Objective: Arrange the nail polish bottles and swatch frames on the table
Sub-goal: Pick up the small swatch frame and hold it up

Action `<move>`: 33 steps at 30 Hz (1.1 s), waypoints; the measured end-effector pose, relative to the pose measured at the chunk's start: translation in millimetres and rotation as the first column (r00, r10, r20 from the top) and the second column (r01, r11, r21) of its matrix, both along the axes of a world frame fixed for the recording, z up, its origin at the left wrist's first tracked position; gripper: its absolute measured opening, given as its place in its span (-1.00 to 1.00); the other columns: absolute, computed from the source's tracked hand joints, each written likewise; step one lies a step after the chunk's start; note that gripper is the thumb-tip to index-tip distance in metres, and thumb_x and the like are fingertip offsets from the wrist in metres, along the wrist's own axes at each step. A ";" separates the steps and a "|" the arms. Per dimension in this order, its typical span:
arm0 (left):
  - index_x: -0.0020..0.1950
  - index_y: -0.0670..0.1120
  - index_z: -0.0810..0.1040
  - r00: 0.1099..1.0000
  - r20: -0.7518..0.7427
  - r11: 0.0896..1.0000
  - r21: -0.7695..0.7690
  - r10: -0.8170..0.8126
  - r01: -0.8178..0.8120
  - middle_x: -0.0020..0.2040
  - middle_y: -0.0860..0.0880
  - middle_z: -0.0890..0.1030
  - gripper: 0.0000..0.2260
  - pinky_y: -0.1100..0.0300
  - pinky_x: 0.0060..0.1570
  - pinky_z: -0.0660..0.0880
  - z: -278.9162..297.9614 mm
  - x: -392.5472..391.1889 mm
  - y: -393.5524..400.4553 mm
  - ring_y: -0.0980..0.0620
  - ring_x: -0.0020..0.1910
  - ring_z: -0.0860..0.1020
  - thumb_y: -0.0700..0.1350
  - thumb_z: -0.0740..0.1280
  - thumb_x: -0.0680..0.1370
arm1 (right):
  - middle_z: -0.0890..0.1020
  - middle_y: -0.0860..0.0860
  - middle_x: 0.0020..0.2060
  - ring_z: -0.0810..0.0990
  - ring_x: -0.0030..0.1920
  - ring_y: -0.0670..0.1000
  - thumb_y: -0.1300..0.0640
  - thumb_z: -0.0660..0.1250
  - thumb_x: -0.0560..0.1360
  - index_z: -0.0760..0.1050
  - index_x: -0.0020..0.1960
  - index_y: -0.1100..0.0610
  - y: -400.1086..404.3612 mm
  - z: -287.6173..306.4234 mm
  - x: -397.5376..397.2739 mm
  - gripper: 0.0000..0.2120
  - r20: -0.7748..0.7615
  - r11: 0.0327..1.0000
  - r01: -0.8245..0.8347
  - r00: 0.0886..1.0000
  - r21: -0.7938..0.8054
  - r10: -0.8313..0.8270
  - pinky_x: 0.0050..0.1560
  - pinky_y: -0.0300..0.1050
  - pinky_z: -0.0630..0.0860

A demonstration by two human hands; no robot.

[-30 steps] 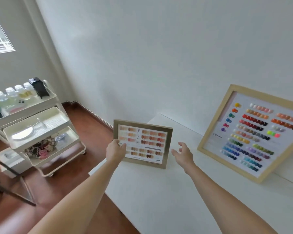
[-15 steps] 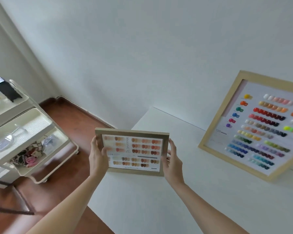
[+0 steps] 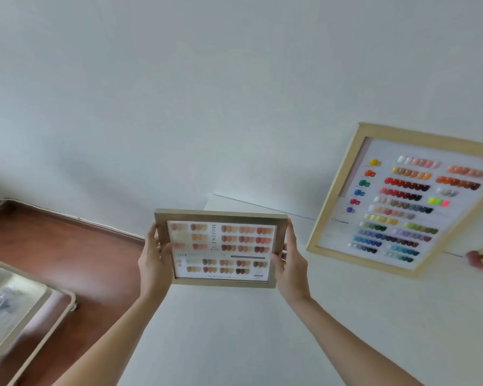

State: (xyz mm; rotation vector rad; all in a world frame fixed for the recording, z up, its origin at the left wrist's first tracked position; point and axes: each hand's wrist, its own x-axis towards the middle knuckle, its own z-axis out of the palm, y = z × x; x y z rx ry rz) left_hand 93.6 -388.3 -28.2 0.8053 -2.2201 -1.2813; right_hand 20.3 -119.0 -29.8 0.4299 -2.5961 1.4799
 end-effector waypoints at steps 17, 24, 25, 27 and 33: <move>0.37 0.16 0.27 0.964 -0.040 0.964 0.045 -0.261 0.263 0.06 0.02 0.56 -0.54 0.22 -0.06 0.44 4.1 -201.1 -6.0 -0.02 -0.01 0.57 -0.27 0.16 0.57 | 0.55 -0.06 -0.08 0.57 -0.11 -0.12 0.35 0.26 0.52 -0.12 0.51 -0.14 -5.6 6.8 -138.7 -0.20 0.042 0.947 0.313 0.948 0.067 -0.316 -0.04 -0.25 0.55; 0.37 0.15 0.27 0.964 -0.033 0.963 0.052 -0.264 0.265 0.06 0.04 0.56 -0.55 0.49 -0.23 0.36 -8.8 -227.0 -2.0 0.05 -0.04 0.55 -0.28 0.15 0.59 | 0.56 0.06 -0.20 0.54 -0.23 -0.04 0.35 0.29 0.50 -0.08 0.53 -0.02 -5.0 -7.9 -166.0 -0.22 0.055 0.912 0.378 0.919 0.156 -0.391 -0.17 -0.20 0.54; 0.37 0.16 0.27 0.965 -0.031 0.963 0.056 -0.262 0.263 0.06 0.04 0.55 -0.55 0.48 -0.24 0.36 -10.6 -228.6 -1.8 0.05 -0.04 0.55 -0.28 0.15 0.59 | 0.56 0.07 -0.20 0.54 -0.23 -0.03 0.35 0.29 0.50 -0.07 0.53 -0.01 -5.1 -9.3 -167.3 -0.22 0.062 0.911 0.381 0.917 0.160 -0.394 -0.17 -0.19 0.55; 0.36 0.17 0.27 0.964 -0.035 0.963 0.052 -0.264 0.265 0.06 0.04 0.55 -0.55 0.48 -0.23 0.36 -12.8 -231.6 -1.3 0.04 -0.04 0.55 -0.28 0.15 0.59 | 0.57 0.05 -0.17 0.54 -0.20 -0.04 0.35 0.29 0.50 -0.05 0.53 0.01 -5.8 -11.9 -168.6 -0.23 0.071 0.908 0.388 0.913 0.159 -0.403 -0.15 -0.19 0.55; 0.36 0.18 0.27 0.961 -0.045 0.960 0.050 -0.274 0.276 0.06 0.03 0.55 -0.55 0.44 -0.20 0.38 -15.9 -238.7 -3.6 0.02 -0.01 0.55 -0.28 0.16 0.59 | 0.62 0.13 -0.04 0.63 -0.05 0.06 0.33 0.29 0.52 0.03 0.50 0.09 -5.2 -14.0 -171.0 -0.33 0.104 0.905 0.394 0.905 0.163 -0.413 -0.06 -0.03 0.65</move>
